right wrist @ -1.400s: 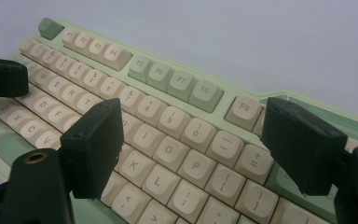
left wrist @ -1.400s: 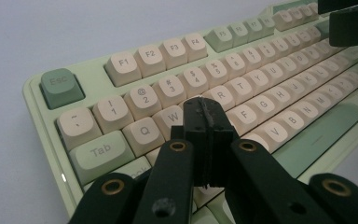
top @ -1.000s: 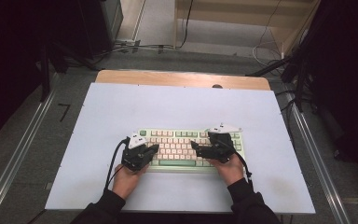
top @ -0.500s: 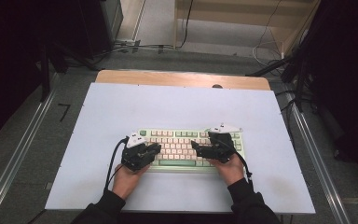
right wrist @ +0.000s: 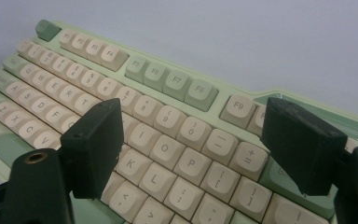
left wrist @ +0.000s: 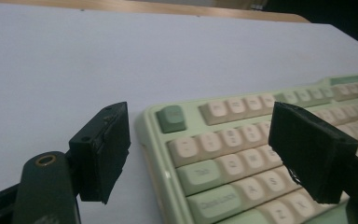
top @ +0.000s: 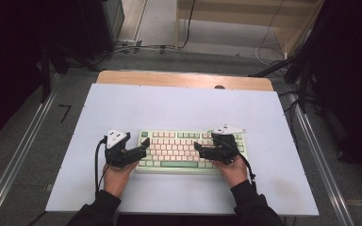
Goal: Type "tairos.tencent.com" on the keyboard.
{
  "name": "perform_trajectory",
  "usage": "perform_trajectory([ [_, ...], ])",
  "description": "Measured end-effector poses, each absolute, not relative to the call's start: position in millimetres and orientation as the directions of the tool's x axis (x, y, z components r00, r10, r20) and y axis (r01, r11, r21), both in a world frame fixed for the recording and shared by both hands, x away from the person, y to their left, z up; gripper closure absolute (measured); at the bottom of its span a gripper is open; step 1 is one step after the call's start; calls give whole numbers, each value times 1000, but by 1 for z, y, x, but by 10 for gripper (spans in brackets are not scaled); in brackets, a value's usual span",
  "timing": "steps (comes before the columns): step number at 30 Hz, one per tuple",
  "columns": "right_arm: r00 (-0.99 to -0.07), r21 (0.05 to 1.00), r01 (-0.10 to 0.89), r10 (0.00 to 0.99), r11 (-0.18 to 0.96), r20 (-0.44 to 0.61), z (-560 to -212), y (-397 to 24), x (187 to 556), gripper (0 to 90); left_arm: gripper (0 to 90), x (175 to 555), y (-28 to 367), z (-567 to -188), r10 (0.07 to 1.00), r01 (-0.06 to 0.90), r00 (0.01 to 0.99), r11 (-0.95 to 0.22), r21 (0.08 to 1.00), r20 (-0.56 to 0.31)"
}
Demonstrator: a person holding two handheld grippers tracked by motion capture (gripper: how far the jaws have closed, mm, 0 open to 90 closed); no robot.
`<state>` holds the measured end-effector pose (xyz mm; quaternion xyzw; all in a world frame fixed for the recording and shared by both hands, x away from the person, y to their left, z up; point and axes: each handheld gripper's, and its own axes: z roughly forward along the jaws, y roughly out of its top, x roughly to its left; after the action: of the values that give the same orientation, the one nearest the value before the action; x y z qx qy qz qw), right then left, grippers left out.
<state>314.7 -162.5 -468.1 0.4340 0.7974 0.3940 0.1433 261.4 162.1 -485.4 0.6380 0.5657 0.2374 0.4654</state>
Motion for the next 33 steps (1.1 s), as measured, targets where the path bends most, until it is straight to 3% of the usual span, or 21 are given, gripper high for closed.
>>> perform_trajectory([
  [3,-583,751,579,805,315,111,-468,-163,314,191,215,261,170,-489,936,518,211,138,844,-282],
  [18,-574,755,582,811,302,118,-465,-167,309,246,184,264,188,-489,956,483,137,164,860,-259],
  [33,-559,771,572,821,280,116,-464,-170,304,437,192,261,184,-487,960,475,152,138,869,-236],
])
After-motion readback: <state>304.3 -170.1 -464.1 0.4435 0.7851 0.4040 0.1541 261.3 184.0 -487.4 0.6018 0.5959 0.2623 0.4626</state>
